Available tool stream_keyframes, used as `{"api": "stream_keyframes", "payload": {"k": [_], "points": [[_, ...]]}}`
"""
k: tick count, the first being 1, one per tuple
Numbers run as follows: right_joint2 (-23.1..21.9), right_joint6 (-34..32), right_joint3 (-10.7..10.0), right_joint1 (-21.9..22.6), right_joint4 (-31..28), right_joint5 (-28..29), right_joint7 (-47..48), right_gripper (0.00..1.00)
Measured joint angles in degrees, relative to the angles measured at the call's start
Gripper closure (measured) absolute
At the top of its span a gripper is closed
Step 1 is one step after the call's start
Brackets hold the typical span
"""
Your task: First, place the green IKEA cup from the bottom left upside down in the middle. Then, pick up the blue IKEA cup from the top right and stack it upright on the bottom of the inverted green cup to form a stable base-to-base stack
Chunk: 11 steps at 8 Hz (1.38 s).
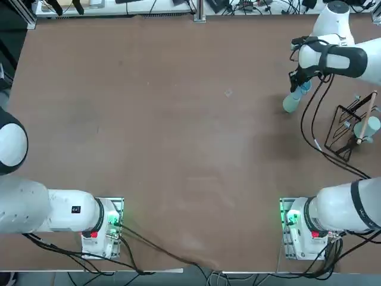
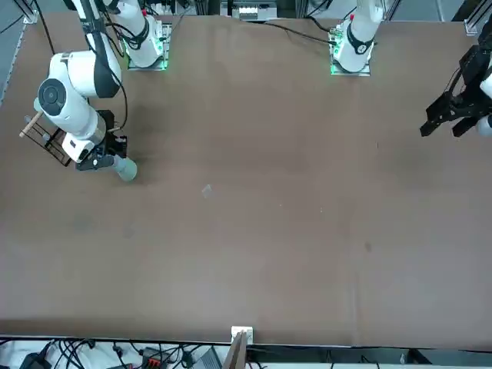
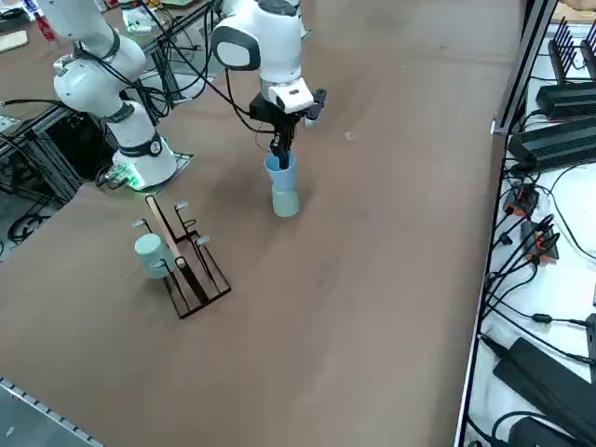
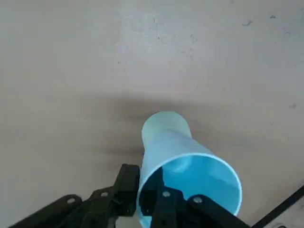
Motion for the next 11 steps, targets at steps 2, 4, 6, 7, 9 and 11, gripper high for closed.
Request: {"api": "stream_keyframes", "payload": {"k": [2,4,6,7,9,11], "points": [[0.3,0.0,0.0,-0.3,0.0,0.0,0.0,0.83],[0.9,0.0,0.0,-0.4,0.0,0.0,0.0,0.51],[1.0,0.0,0.0,-0.4,0.0,0.0,0.0,0.13],[1.0,0.0,0.1,-0.4,0.0,0.0,0.0,0.0],[0.8,-0.1,0.2,-0.4,0.5,-0.1,0.0,0.0],[0.5,-3.5,0.6,-0.4,2.9,-0.1,0.0,0.0]]}}
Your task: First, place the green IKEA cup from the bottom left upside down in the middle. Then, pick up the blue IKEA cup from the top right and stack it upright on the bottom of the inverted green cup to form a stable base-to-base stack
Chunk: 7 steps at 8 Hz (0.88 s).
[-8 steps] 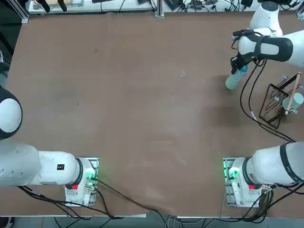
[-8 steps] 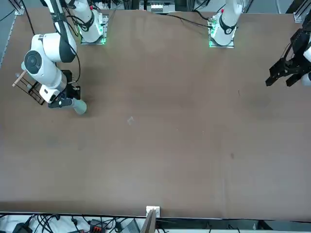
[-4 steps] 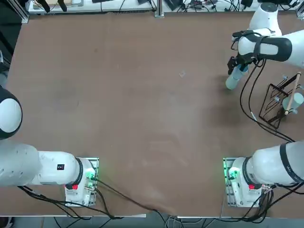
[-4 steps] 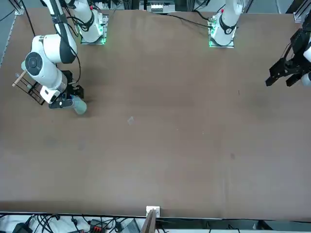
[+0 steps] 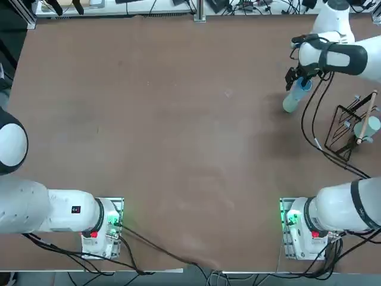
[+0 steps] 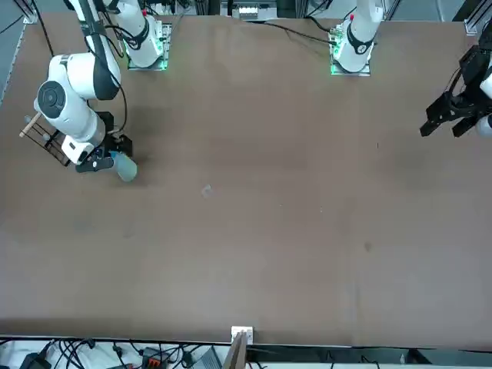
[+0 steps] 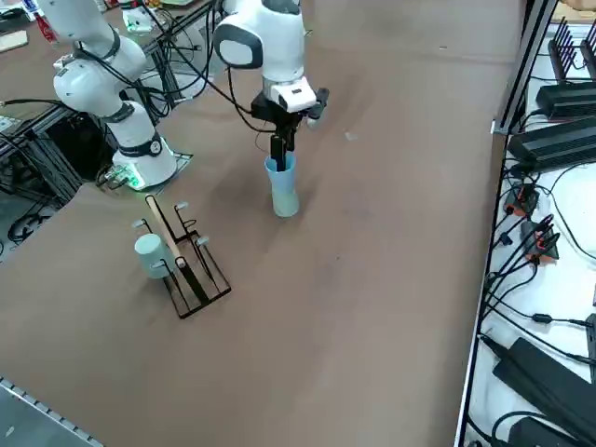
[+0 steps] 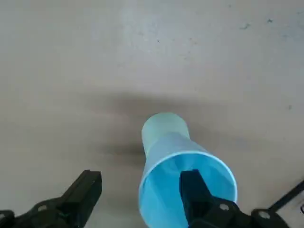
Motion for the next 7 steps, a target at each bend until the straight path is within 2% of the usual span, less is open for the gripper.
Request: {"api": "stream_keyframes", "payload": {"k": [2,4,5,7], "points": [[-0.5,-5.3,0.3,0.0,3.5,0.0,0.0,0.0],[-0.9,-6.6,0.4,0.0,5.4,-0.1,0.0,0.0],[-1.3,-9.2,0.4,-0.1,8.0,-0.2,0.0,0.0],[-2.1,-18.0,0.4,-0.3,17.0,-0.2,0.0,0.0]]}}
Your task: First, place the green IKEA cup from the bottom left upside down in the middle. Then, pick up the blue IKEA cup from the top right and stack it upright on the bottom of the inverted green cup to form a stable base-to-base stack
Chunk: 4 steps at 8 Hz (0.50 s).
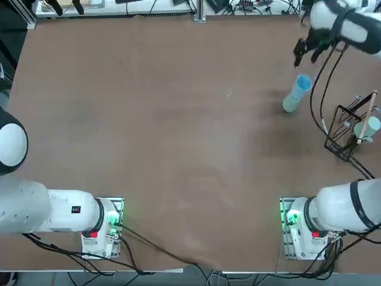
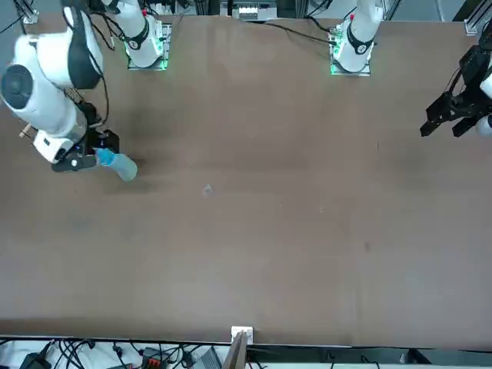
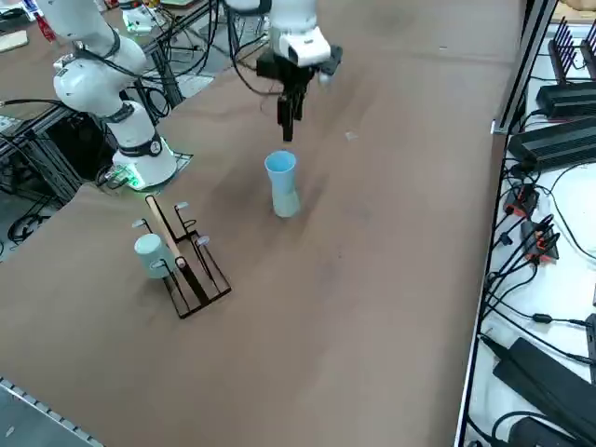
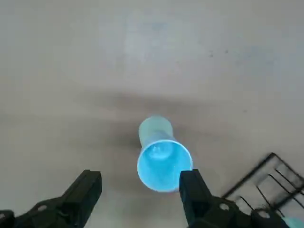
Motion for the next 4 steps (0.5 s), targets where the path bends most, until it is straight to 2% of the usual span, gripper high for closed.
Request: {"api": "stream_keyframes", "payload": {"k": [2,4], "points": [[-0.8,-4.7,-0.4,-0.3,6.9,0.8,0.0,0.0],[-1.1,-8.0,-2.9,-0.5,11.1,6.4,0.1,0.0]]}}
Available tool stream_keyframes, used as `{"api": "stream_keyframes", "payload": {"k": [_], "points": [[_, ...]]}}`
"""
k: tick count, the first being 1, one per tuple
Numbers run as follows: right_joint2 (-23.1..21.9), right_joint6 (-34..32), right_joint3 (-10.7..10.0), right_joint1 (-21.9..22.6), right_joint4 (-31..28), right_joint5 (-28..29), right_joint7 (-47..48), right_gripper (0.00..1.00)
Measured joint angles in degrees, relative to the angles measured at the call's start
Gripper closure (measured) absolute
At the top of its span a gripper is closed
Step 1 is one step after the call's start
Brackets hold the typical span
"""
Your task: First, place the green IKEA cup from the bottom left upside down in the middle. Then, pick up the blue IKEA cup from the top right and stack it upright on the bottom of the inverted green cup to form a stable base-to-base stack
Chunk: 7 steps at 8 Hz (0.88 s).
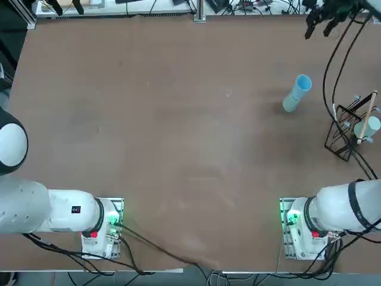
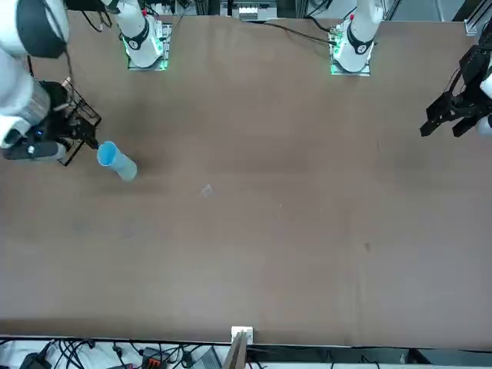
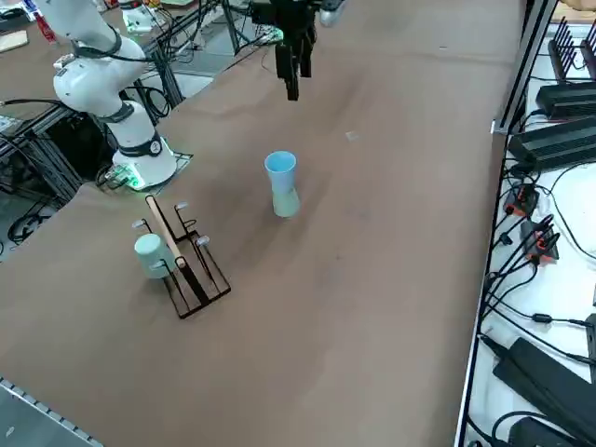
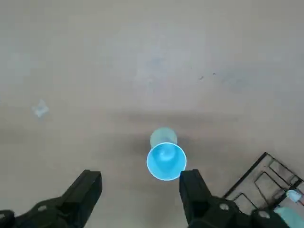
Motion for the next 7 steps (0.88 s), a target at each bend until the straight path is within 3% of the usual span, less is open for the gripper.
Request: {"api": "stream_keyframes", "payload": {"k": [1,4,7], "points": [[-0.3,-1.7,-0.8,-0.1,2.4,1.2,0.0,0.0],[-1.1,-9.2,-0.7,0.0,10.4,1.2,0.0,0.0],[-1.1,-10.9,-0.5,0.0,13.4,-0.9,0.0,0.0]]}}
